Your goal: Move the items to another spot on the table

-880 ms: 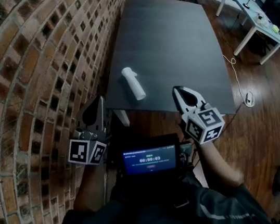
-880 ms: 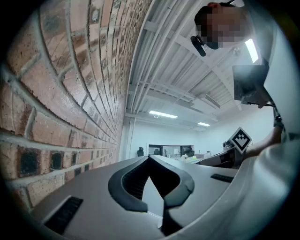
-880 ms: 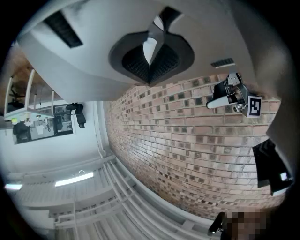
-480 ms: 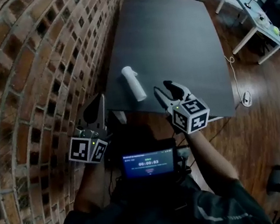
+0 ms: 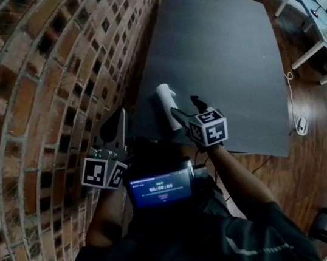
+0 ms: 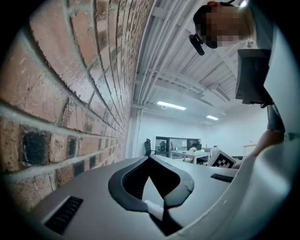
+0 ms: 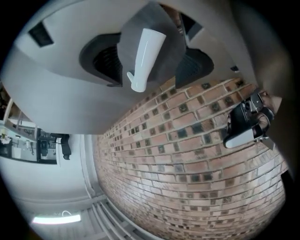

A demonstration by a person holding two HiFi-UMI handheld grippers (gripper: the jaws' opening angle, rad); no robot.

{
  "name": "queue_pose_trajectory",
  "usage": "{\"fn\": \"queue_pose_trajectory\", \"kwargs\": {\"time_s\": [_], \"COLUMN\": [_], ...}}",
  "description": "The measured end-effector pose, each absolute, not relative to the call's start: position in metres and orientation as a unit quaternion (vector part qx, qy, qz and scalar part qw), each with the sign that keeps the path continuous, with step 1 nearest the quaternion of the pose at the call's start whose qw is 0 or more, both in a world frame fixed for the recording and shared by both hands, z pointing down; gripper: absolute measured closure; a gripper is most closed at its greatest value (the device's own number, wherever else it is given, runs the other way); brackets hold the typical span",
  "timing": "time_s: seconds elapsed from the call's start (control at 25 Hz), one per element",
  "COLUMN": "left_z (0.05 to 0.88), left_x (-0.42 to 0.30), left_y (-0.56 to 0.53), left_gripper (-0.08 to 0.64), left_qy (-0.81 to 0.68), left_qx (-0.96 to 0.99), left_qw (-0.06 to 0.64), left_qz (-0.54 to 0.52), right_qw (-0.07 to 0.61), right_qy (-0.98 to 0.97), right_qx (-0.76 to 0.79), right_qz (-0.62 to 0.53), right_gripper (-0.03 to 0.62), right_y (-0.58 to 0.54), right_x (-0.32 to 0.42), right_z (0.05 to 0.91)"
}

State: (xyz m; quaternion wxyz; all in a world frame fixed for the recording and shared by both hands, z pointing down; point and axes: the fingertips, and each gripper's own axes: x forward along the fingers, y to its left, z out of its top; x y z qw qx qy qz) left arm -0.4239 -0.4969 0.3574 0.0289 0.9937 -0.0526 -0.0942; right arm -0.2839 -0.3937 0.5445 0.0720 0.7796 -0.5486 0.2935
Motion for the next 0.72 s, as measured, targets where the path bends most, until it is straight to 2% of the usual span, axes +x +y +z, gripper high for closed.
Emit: {"fn": "queue_pose_trajectory", "kwargs": {"time_s": [0.04,0.36,0.72], "left_z": [0.361,0.397,0.407], "left_x": [-0.420,-0.394,-0.391], "left_y": [-0.502,-0.529,-0.547], "left_gripper": [0.566,0.566,0.566], "left_qy": [-0.058,-0.082,-0.119], "left_qx": [0.994,0.993,0.990], "left_qw": [0.034,0.051,0.053], "left_qz": [-0.089,-0.063,-0.062], "right_qw": [0.075,0.148,0.208], "right_qy": [-0.547,-0.532,-0.529], "right_qx": [0.775,0.732,0.703], "right_qz": [0.307,0.399,0.428], "right_gripper": [0.218,0.218,0.219], "right_y": [-0.399,-0.433,-0.454], "right_x": [-0.280,-0.275,-0.283], "right_z": [0.555,0.640,0.664]}}
